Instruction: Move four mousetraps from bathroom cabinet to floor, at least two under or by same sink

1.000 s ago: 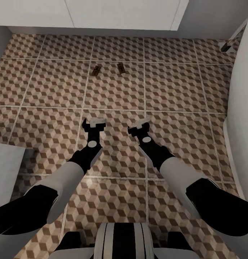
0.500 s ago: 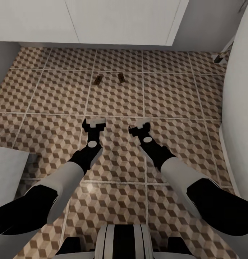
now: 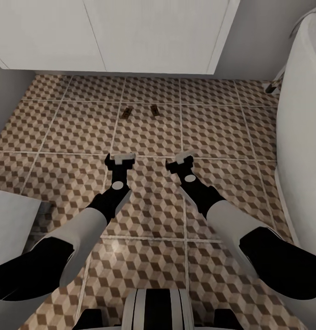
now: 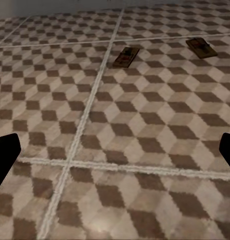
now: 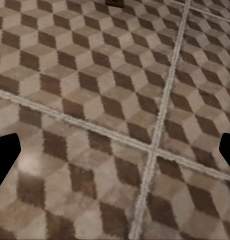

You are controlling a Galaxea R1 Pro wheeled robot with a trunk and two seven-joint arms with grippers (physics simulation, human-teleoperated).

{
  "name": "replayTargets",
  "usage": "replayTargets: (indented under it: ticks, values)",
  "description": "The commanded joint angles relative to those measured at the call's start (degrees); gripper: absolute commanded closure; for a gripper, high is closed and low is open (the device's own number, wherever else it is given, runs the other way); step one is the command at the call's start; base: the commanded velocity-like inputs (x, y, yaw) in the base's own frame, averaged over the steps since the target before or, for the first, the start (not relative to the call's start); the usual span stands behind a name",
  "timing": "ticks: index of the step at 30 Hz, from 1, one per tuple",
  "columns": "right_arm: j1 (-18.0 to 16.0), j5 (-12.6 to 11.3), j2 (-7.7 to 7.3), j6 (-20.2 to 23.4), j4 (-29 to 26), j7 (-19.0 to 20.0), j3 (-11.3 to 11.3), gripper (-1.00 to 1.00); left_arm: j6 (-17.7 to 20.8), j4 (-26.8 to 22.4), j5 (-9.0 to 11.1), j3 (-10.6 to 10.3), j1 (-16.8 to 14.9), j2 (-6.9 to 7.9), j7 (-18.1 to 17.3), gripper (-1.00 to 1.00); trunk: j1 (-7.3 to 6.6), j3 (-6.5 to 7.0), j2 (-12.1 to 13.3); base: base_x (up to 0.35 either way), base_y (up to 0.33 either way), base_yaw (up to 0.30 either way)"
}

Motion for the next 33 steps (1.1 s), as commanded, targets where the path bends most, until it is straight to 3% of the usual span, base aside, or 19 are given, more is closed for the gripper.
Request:
replayTargets:
  ticks: [1, 15, 33]
  values:
    - [0.0, -0.4, -0.03, -0.2, 0.2, -0.4, 0.5, -1.0, -0.1, 0.1, 0.2, -0.5, 0.1, 0.04, 0.5, -1.0, -0.03, 0.2, 0.0, 0.0, 0.0, 0.0]
    - [0.1, -0.4, -0.2, -5.9, 6.2, -0.4, 0.4, -1.0, -0.1, 0.2, 0.2, -0.5, 2.3, 0.04, 0.5, -1.0, -0.39, 3.3, 0.2, 0.0, 0.0, 0.0]
    - [0.8, -0.7, -3.25, -11.5, 10.1, -0.1, 0.4, -1.0, -0.4, 3.0, 0.3, -0.5, 5.1, 0.04, 0.1, -1.0, -0.85, 7.29, 0.4, 0.0, 0.0, 0.0]
